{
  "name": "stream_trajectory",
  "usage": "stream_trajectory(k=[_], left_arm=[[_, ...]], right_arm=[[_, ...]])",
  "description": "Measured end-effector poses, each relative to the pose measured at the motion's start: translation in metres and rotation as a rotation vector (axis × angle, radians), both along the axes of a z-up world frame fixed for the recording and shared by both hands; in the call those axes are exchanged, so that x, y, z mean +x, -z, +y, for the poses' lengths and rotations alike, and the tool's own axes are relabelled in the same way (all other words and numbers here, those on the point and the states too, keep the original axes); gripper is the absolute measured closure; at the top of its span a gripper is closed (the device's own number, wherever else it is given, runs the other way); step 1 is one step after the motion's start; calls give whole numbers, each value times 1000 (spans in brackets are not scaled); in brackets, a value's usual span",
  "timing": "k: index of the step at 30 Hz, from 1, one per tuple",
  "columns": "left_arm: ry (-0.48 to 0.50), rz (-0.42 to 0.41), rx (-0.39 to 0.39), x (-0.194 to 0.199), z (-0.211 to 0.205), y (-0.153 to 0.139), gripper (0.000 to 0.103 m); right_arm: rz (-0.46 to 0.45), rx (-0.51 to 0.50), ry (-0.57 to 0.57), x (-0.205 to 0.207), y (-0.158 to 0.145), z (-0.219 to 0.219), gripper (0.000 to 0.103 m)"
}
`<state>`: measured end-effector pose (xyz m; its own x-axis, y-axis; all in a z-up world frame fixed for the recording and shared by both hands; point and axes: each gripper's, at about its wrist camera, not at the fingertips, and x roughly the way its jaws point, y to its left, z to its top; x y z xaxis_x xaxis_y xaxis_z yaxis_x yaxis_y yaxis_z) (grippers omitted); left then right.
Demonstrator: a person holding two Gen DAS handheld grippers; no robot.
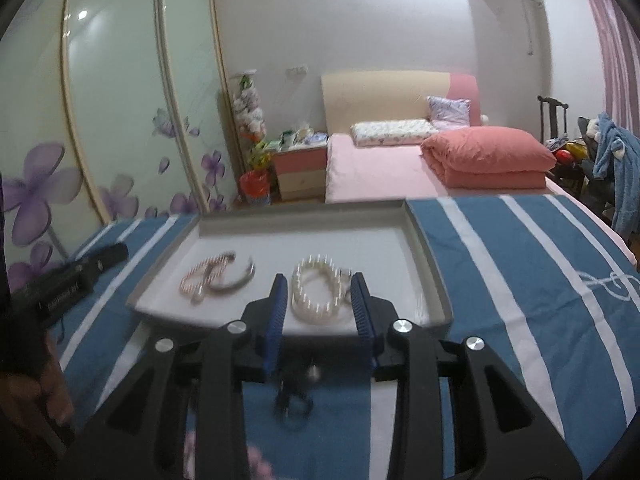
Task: Organize jewelry
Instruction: 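Move the right tool to the pink crystal bracelet while the left tool approaches the dark red bead bracelet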
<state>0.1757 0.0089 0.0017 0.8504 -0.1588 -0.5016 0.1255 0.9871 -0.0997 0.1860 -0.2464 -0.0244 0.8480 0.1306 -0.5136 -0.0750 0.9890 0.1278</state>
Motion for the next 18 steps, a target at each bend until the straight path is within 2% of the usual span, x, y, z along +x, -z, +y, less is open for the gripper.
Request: stream_trajectory(k=[4, 10, 18], left_arm=[[-1, 25, 9, -18, 9, 7, 68], [-5, 58, 14, -31, 18, 18, 68], [4, 80, 19, -43, 14, 24, 64]], right_arm=[[87, -17, -65, -21, 14, 5, 69], [239, -69, -196, -46, 39, 25, 69], [322, -143, -236, -59, 60, 41, 70]])
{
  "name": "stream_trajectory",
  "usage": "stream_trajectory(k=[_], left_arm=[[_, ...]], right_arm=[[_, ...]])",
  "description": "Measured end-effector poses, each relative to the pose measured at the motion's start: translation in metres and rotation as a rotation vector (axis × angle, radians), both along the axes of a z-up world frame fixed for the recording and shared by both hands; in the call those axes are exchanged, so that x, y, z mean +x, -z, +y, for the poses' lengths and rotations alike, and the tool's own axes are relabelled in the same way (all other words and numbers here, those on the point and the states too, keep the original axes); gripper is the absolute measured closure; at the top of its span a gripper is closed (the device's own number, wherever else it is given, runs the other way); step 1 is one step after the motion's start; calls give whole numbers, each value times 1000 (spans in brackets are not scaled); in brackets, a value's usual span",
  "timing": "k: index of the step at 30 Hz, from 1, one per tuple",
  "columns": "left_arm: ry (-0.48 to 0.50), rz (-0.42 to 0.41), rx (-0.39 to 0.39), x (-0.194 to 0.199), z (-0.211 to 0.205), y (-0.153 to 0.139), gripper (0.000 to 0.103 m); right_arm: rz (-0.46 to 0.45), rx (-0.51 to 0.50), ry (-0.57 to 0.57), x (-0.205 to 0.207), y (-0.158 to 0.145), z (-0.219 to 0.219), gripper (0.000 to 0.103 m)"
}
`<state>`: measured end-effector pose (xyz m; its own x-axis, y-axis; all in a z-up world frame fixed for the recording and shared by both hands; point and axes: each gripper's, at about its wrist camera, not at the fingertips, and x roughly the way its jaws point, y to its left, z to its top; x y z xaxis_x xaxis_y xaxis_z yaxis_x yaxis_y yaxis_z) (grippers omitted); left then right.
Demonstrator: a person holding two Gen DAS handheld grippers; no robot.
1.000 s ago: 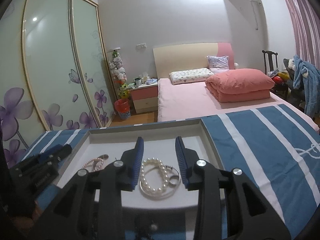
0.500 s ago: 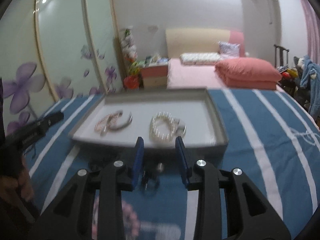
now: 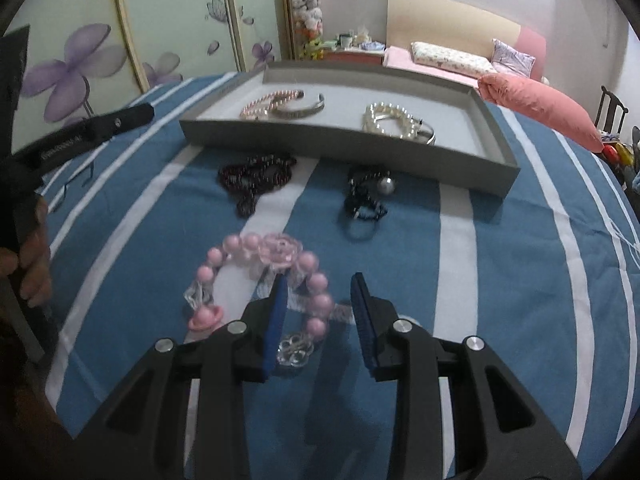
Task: Organize jewelry
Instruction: 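Move the right tool to the pink crystal bracelet while the left tool approaches the dark red bead bracelet, then grasp the pink crystal bracelet with the right tool while the left tool grasps the dark red bead bracelet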
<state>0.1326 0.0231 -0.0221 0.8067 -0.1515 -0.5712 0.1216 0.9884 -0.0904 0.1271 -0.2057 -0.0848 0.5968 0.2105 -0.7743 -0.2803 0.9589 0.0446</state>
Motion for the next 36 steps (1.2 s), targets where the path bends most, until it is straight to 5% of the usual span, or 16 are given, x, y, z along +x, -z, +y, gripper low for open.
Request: stream_trajectory(k=[3, 17, 28, 29, 34, 36], left_arm=[[16, 3, 10, -2, -6, 1, 59], [173, 119, 106, 13, -63, 23, 41], [164, 244, 216, 43, -98, 48, 37], [158, 243, 214, 43, -97, 47, 39], [111, 247, 208, 46, -82, 46, 85], [87, 250, 211, 44, -70, 46, 87]], right_arm=[[-13, -45, -6, 0, 2, 3, 88], [0, -5, 330, 54, 1, -75, 88], [-9, -4, 332, 54, 2, -75, 88], [-9, -3, 332, 54, 2, -75, 88], [-9, -1, 332, 55, 1, -75, 88], [-8, 1, 332, 54, 1, -75, 88]])
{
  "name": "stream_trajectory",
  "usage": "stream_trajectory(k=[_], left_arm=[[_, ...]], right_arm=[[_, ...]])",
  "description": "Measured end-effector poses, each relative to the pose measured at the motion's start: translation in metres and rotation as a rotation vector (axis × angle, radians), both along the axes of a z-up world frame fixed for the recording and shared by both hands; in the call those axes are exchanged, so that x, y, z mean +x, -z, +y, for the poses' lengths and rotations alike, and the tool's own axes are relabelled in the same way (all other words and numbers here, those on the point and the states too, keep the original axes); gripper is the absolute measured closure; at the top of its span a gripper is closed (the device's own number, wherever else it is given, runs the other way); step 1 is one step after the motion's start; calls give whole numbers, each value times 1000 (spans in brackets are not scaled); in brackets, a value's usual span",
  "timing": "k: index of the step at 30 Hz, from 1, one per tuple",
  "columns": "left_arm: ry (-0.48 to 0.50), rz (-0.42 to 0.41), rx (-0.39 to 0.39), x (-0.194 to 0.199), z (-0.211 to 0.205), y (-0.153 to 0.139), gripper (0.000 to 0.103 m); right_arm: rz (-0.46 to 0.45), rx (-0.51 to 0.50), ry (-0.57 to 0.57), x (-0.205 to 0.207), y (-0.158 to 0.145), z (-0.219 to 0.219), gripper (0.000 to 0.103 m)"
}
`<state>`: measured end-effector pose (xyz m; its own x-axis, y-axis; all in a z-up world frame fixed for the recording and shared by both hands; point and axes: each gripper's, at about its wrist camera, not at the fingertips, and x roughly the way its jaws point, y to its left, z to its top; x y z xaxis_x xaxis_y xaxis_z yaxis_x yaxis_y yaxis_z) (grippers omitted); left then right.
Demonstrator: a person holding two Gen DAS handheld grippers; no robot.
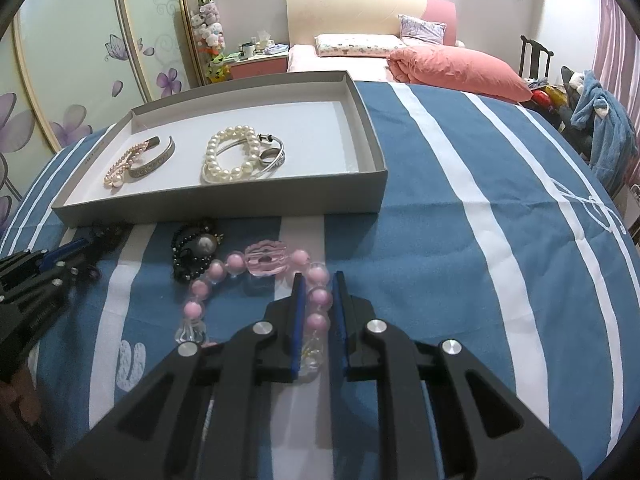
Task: Organize jewelry
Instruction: 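Grasp the pink crystal bracelet with the right tool while the left tool grasps the dark red bead bracelet, then carry both bracelets over the grey box with both tools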
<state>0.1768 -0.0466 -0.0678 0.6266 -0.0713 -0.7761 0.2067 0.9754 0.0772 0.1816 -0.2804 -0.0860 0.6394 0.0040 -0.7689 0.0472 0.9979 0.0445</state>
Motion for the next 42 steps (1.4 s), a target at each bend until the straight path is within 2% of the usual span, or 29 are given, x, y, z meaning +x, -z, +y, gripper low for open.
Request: stream_trajectory(k=[5, 15, 20, 26, 33, 42], left_arm=[[-43, -2, 7, -5, 26, -1, 88], [-54, -5, -2, -7, 33, -1, 87], [-54, -19, -29, -11, 36, -5, 94], [-34, -50, -82, -18, 37, -11, 94], [-6, -144, -152, -34, 39, -28, 96], [5, -234, -189, -47, 39, -41, 98]], right_arm=[[1, 3, 0, 1, 0, 0, 88], [1, 5, 1, 2, 0, -2, 88], [-8, 56, 16, 1, -1, -8, 89], [-82, 101, 18, -9, -16, -11, 89], [-191, 157, -6, -26, -38, -6, 90], [-300, 188, -43, -44, -59, 6, 90]])
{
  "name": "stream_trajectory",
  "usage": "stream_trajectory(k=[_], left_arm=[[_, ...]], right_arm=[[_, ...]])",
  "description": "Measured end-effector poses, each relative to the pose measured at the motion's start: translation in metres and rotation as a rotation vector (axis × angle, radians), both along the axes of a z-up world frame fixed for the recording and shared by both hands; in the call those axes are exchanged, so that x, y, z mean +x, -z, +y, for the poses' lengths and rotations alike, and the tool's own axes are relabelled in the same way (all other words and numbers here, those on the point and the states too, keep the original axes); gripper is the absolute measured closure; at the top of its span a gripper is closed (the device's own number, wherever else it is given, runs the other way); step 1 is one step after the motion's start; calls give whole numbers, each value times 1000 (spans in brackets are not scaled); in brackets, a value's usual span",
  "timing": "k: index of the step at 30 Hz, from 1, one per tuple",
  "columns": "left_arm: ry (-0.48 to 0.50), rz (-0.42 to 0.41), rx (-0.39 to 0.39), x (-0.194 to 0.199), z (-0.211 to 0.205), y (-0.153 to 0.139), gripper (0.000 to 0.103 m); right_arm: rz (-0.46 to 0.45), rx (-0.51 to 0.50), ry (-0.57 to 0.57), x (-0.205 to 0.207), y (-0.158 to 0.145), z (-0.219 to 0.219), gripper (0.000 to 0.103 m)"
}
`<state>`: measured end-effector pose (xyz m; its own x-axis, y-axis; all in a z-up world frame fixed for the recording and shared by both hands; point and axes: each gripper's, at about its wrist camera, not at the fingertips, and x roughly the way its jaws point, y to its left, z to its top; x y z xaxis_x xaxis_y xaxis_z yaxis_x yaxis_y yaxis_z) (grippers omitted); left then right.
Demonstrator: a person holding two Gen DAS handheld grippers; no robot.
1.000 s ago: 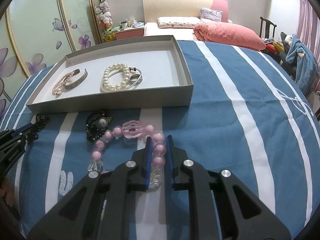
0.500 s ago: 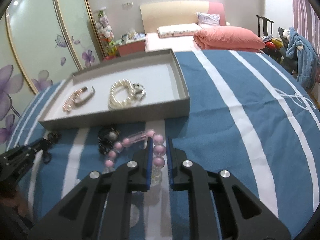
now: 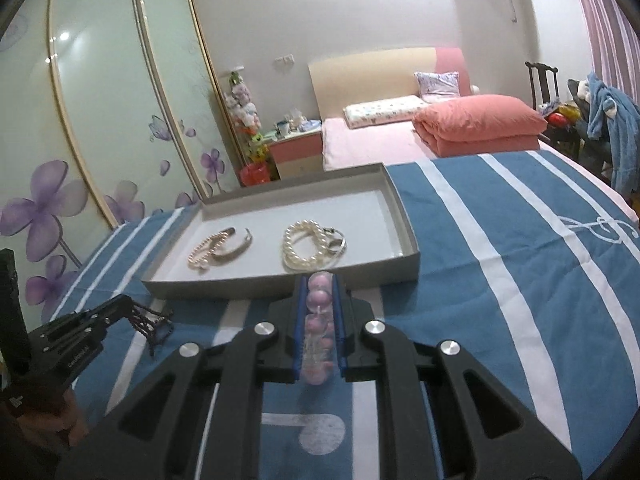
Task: Organize jewelry
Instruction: 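Carry both bracelets over the grey box with both tools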
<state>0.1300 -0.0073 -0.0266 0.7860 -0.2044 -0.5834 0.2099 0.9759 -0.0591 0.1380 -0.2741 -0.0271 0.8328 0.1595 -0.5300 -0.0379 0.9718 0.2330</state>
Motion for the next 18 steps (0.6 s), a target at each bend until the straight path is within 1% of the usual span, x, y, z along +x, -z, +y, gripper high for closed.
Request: stream_trajectory(k=[11, 18], left_arm=[[1, -92, 16, -16, -3, -10, 98], [0, -107, 12, -19, -7, -13, 98]], right_arm=[[-45, 14, -14, -10, -6, 9, 90], [-75, 1, -25, -15, -10, 17, 90]])
